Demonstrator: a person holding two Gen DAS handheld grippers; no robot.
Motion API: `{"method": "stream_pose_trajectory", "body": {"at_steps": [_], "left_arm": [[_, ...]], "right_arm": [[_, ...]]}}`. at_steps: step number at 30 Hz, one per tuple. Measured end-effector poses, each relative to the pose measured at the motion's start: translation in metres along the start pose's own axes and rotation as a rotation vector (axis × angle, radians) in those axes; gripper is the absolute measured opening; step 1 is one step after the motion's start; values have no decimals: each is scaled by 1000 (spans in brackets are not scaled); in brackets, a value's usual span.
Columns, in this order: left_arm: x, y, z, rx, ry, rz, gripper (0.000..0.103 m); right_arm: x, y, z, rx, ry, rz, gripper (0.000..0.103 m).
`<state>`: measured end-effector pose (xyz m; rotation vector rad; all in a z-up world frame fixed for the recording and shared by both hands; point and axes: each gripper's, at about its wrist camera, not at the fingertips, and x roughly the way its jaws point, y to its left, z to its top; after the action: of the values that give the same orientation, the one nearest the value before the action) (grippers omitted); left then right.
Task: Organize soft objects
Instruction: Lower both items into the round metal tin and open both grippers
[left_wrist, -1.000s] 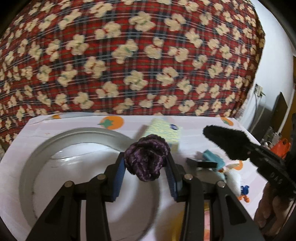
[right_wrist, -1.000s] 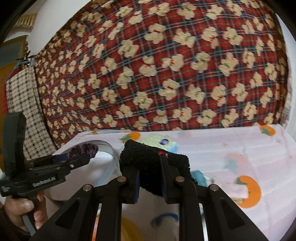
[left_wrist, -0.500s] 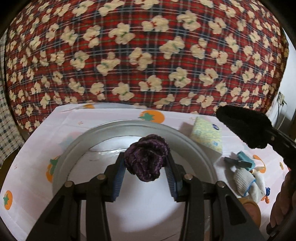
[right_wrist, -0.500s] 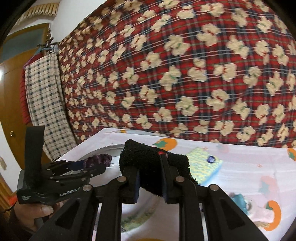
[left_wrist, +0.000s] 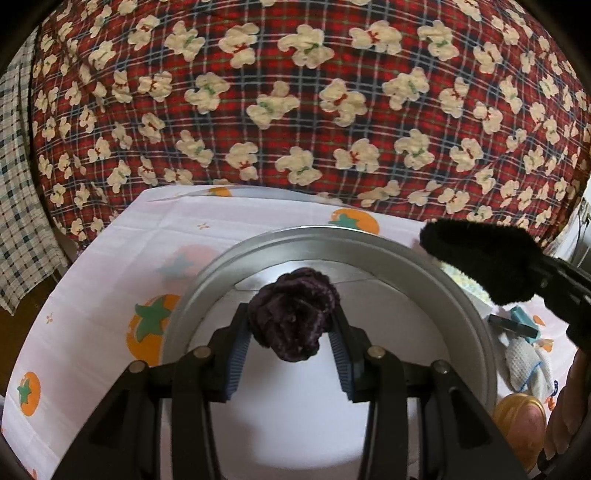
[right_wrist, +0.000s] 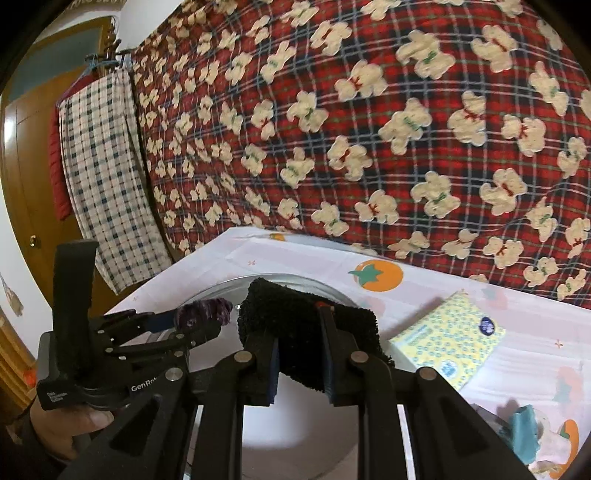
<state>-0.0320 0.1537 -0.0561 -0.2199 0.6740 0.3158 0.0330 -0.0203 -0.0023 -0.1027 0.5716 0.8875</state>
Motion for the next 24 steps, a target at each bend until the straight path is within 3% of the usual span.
{"method": "stream_pose_trajectory", "body": {"at_steps": [24], "left_arm": [[22,23,6,-12,51,20,41]], "right_arm": [[54,15,-5,-38,132,-7,20]]}}
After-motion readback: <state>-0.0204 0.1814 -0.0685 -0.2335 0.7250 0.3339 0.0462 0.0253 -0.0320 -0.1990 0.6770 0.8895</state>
